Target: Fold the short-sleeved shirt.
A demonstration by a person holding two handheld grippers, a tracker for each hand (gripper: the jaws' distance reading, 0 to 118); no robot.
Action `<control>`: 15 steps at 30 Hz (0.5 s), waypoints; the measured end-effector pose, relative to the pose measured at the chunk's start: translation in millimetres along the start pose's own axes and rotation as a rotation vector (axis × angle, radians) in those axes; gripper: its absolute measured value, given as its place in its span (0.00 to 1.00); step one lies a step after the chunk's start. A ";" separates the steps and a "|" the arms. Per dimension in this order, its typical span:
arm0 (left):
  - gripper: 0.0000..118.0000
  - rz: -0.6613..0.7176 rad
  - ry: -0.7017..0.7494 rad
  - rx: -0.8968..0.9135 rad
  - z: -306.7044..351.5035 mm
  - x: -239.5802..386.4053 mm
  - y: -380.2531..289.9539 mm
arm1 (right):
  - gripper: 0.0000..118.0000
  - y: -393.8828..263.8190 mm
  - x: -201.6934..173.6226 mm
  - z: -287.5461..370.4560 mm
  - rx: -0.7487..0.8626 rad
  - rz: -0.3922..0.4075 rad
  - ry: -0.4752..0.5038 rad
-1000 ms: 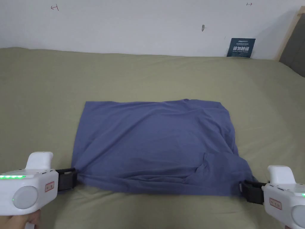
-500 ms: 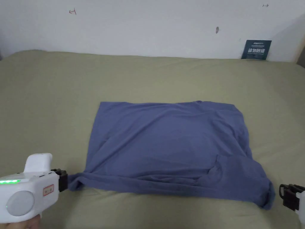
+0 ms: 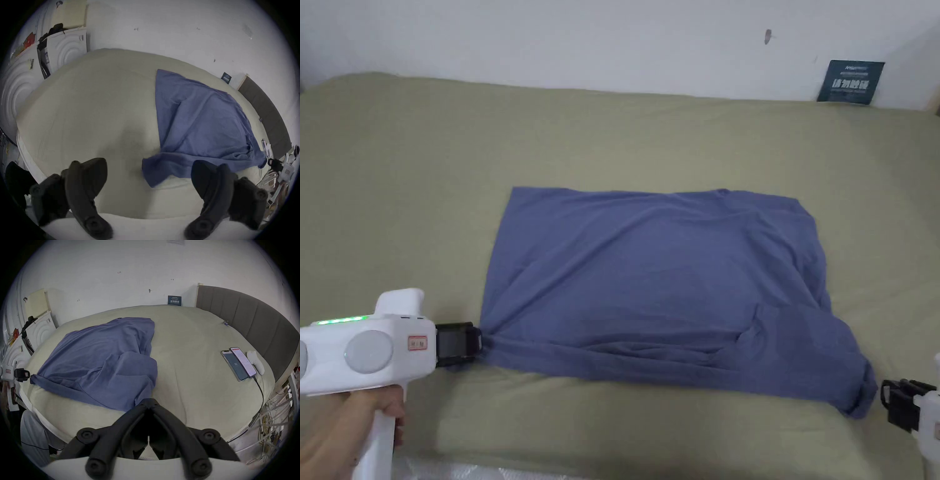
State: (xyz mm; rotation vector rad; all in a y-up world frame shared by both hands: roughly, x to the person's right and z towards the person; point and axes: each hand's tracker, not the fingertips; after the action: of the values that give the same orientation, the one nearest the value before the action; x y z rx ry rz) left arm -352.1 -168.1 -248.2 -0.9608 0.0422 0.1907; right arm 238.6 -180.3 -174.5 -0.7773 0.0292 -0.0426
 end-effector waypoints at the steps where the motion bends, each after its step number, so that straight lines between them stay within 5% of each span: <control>1: 0.76 -0.015 0.002 -0.015 -12.1 1.6 -4.2 | 0.00 0.5 -0.6 -2.4 -0.004 0.004 -0.002; 3: 0.44 -0.049 0.010 -0.025 -14.1 8.7 -7.9 | 0.00 -4.1 -0.3 -6.7 -0.012 0.007 0.005; 4: 0.17 -0.061 0.008 -0.024 -11.9 12.7 -10.2 | 0.00 -3.8 0.0 -8.3 -0.013 0.003 0.006; 5: 0.06 -0.065 -0.010 -0.024 -18.1 11.6 -13.3 | 0.07 -2.9 1.5 -9.7 -0.014 -0.004 0.017; 6: 0.06 -0.061 -0.018 -0.023 -19.1 13.3 -15.3 | 0.27 -3.1 2.1 -10.9 -0.013 -0.011 0.024; 8: 0.06 -0.096 0.020 -0.007 -15.3 21.1 -18.2 | 0.90 -2.1 3.2 -15.7 -0.032 -0.024 0.041; 9: 0.06 -0.108 0.018 -0.003 -17.5 21.4 -18.9 | 0.97 -1.3 3.5 -19.4 -0.053 -0.026 0.056; 13: 0.06 -0.106 0.056 0.044 -15.1 23.1 -24.3 | 0.93 -1.4 -5.1 -29.7 -0.075 0.041 0.042; 15: 0.06 -0.100 0.074 0.073 -14.5 24.6 -28.1 | 0.80 -5.5 -12.7 -34.7 -0.072 0.078 0.005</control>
State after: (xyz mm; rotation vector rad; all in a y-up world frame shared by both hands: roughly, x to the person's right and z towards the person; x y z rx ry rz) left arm -322.1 -192.1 -236.7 -0.8951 0.0685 0.0605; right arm 224.3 -207.8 -195.2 -0.8476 0.0657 0.0306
